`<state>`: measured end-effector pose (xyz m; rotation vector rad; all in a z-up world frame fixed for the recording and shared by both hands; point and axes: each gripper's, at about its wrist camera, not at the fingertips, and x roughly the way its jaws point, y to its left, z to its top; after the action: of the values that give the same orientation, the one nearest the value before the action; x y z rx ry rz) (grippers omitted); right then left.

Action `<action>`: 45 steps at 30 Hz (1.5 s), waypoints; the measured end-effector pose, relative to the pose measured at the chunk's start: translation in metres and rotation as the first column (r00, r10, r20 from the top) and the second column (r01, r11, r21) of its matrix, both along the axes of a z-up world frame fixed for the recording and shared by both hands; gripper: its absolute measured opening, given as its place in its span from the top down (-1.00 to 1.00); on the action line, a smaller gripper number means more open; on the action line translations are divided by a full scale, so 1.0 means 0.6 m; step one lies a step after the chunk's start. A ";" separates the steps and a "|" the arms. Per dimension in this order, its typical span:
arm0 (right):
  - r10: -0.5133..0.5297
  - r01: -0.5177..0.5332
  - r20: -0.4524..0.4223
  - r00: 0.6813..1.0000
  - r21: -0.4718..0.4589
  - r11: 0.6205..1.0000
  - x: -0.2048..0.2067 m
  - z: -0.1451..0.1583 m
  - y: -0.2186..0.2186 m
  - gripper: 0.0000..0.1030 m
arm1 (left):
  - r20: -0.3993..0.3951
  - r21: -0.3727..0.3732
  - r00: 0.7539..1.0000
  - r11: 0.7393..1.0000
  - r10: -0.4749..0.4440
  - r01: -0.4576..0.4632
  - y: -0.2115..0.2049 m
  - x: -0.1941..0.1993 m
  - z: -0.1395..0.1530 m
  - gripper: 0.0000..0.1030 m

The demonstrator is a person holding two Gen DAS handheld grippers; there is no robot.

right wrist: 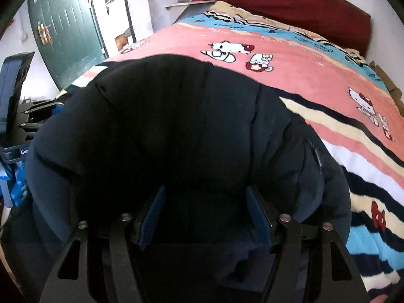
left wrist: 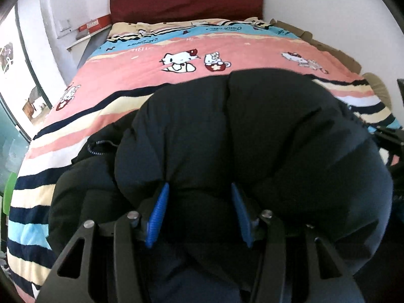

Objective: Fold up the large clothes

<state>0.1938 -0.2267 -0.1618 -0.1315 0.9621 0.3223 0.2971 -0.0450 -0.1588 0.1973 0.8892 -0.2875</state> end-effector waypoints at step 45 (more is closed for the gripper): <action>-0.144 0.146 -0.056 0.988 0.030 0.989 0.021 -0.080 -0.077 -0.51 | -0.060 -0.031 0.997 0.998 -0.052 0.051 -0.096 -0.024 -0.039 -0.01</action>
<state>0.2064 -0.2726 -0.2096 -0.0214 1.0134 0.2094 0.2826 -0.1025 -0.1822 0.1848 0.9409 -0.3560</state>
